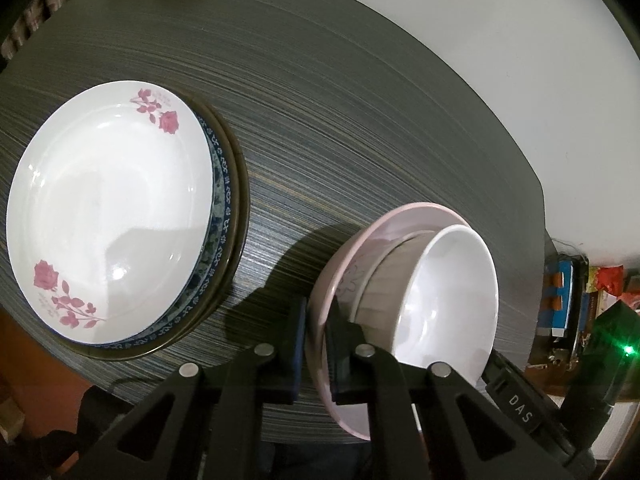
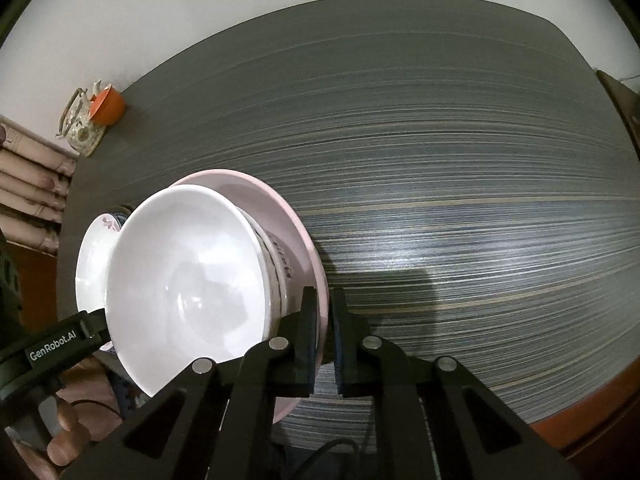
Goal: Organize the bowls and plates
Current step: 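Lift the nested bowls and carry them over the plate stack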
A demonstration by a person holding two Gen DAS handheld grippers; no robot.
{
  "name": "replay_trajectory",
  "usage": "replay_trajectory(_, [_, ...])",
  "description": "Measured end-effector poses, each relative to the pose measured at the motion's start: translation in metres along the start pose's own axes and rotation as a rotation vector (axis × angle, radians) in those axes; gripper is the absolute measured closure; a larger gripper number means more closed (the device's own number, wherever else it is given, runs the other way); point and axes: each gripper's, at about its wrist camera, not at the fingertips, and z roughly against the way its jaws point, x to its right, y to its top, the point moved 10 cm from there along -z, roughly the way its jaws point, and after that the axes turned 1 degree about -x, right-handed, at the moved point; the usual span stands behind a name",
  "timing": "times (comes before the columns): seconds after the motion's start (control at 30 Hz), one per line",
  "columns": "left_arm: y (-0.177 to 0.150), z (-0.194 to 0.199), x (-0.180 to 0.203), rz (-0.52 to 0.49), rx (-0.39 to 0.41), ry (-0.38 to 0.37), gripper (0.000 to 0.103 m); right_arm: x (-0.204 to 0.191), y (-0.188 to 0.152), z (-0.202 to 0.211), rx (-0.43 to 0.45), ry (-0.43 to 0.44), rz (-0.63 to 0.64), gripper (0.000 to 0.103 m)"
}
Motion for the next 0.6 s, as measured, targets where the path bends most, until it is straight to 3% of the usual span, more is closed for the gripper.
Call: replay_trajectory(0.6, [-0.007, 0.002, 0.013, -0.042, 0.034, 0.013, 0.096, -0.001, 0.005, -0.001, 0.022, -0.015, -0.007, 0.093])
